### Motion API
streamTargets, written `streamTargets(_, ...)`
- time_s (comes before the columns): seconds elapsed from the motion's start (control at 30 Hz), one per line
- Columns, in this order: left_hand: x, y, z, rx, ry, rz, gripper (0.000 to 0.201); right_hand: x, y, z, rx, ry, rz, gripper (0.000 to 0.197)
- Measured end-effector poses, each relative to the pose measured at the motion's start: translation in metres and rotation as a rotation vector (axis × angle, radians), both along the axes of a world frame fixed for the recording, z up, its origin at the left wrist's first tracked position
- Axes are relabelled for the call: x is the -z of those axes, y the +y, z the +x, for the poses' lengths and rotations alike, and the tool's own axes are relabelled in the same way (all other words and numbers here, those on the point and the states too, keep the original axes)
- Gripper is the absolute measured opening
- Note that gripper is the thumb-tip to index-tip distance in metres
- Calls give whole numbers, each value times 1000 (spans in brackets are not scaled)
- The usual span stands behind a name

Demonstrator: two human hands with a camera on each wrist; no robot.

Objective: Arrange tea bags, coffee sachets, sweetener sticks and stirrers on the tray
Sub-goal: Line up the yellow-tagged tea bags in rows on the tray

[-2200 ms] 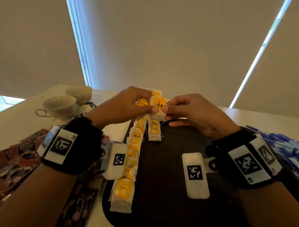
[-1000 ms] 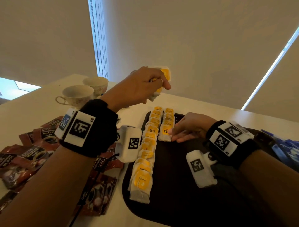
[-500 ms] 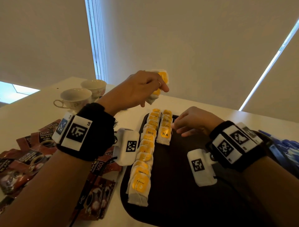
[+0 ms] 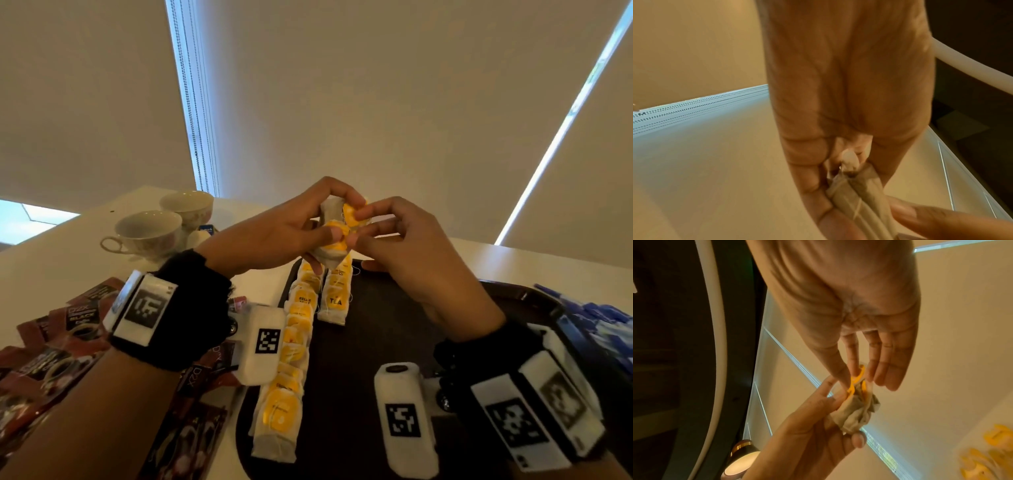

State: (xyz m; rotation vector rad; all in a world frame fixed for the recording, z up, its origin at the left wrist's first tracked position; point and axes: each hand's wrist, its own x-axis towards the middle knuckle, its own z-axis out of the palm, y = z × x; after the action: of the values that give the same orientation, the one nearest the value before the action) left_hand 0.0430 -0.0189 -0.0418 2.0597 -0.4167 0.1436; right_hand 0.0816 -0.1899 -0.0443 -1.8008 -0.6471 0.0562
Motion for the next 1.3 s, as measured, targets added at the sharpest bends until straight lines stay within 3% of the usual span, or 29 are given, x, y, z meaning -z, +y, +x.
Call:
streamTargets(0.13,-1,-2,-1,1,10,-19,29,5,1,5,73,94,130,36)
streamTargets(0.3,-2,-5,-2,-22,50,-24,34,7,0,7,82,87,212,3)
streamTargets(0.47,0,-5,-1,-74,70,-43,56,8,-1,8,91,32,278,6)
streamTargets(0.63,2,-2,2,-59,71,-20,31,3,-4,9,108,75,386,7)
streamTargets(0.83,2,2,2,-116,40,4,37,-12,-16,11,120,248,518,10)
streamTargets(1.0,2,2,2,-182,15,39,39,-12,-21,14,91,295,215,7)
streamTargets(1.3,-12,20,-10,-366,-85,31,41,9,-12,13,-191,298,-655,10)
